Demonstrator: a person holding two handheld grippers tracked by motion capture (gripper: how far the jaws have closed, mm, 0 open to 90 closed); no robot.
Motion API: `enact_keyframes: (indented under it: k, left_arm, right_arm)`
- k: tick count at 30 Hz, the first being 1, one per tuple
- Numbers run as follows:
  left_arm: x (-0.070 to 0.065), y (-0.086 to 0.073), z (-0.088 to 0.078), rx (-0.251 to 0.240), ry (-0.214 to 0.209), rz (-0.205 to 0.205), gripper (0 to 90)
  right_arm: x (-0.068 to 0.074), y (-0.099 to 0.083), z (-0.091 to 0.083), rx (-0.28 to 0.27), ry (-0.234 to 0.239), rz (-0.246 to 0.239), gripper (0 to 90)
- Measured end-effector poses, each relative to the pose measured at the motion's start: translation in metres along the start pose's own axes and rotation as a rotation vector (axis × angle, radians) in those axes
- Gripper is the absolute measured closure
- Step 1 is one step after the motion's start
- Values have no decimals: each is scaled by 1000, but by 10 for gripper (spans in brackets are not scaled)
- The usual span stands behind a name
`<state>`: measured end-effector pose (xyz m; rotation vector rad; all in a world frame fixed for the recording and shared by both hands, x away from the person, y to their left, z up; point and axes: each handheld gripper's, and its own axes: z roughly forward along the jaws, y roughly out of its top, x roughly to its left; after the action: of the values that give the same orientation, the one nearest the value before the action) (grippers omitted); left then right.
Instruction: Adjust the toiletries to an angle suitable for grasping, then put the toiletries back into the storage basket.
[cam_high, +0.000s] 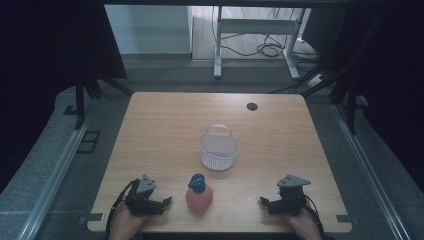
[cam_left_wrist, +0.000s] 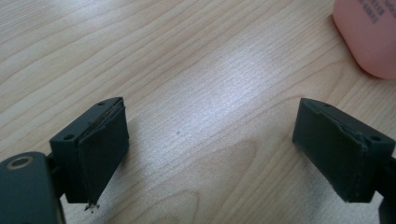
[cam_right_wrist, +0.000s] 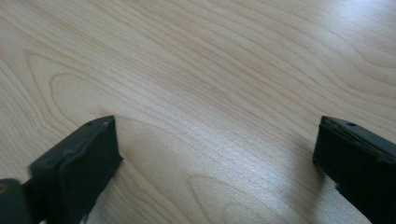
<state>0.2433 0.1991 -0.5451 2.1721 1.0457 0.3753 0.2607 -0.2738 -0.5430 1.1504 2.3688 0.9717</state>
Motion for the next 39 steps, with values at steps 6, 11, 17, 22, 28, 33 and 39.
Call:
enact_keyframes:
  k: [6,11,17,22,28,33,39]
  left_arm:
    - [0,1,1,-1,6,-6,103]
    - [0,2,2,0,6,-6,103]
    - [0,2,2,0,8,-6,103]
    - [0,3,3,-1,9,-10,103]
    - [0,3,3,0,10,-11,103]
    - [0,3,3,0,11,-12,103]
    - [-1,3,3,-1,12,-14,103]
  right_arm:
    - [0,0,0,0,2,0,0]
    - [0,-1,-1,-1,8,-2,0]
    - [0,-1,-1,0,13,-8,0]
    - [0,-1,-3,7,13,-10,8]
    - [1,-1,-4,14,32,-30,19]
    - [4,0,-8,-4,39,-56,5]
    - [7,0,-12,-19,45,-71,0]
